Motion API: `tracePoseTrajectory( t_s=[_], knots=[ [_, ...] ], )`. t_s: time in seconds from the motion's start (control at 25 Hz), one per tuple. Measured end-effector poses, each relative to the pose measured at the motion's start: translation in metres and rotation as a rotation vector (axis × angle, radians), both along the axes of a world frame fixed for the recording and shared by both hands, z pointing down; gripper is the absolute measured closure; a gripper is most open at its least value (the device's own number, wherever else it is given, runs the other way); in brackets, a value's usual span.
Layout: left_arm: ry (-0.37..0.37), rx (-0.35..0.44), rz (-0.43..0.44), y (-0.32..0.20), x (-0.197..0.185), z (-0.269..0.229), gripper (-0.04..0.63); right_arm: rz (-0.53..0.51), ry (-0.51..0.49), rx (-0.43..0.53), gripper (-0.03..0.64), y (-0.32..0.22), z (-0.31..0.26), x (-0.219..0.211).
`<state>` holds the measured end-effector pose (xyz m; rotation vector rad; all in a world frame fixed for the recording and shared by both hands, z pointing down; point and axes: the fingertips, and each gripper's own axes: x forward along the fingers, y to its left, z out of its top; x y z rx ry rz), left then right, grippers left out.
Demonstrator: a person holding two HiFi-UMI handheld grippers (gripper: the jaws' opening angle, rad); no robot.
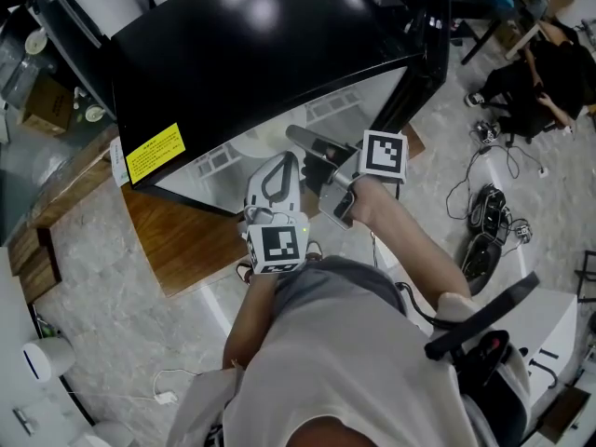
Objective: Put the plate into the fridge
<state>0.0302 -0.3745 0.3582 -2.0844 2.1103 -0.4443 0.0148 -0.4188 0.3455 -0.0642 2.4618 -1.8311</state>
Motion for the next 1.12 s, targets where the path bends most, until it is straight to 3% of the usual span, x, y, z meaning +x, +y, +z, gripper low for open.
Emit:
tracePoseTrajectory(
  t_s=[0.16, 0.28, 0.32, 0.48, 0.64, 0.76, 0.92, 1.12],
  knots=[
    [0.008, 0.003, -0.003, -0.003, -0.01, -0.005, 0.577, -0.031, -0.011, 0.102, 0.451, 0.011, -0.012, 0.001],
    [0.02, 0.007, -0.001, -0.008, -0.013, -0.006, 0.577, -0.031, -0.055, 0.224, 0.451, 0.021, -0.031, 0.001],
    [0.022, 0.009, -0.004, -0.008, -0.014, -0.005, 0.577, -0.016, -0.018, 0.279, 0.451, 0.022, -0.028, 0.002],
    [0.029, 0.026, -0.036, -0.002, -0.014, -0.005, 0.577, 0.029, 0.215, 0.627, 0.485, 0.019, -0.011, 0.007],
    [0.023, 0.055, -0.082, 0.007, -0.021, -0.011, 0.577, 0.073, 0.358, 1.003, 0.538, 0.021, -0.012, 0.003],
    [0.031, 0.078, -0.12, 0.011, -0.034, -0.015, 0.577, 0.085, 0.418, 1.182, 0.55, 0.028, -0.012, -0.005],
    [0.044, 0.107, -0.153, 0.01, -0.05, -0.015, 0.577, 0.112, 0.454, 1.314, 0.55, 0.027, -0.01, -0.022],
    [0.07, 0.111, -0.161, 0.007, -0.058, -0.017, 0.577, 0.126, 0.468, 1.311, 0.549, 0.02, -0.008, -0.028]
  ],
)
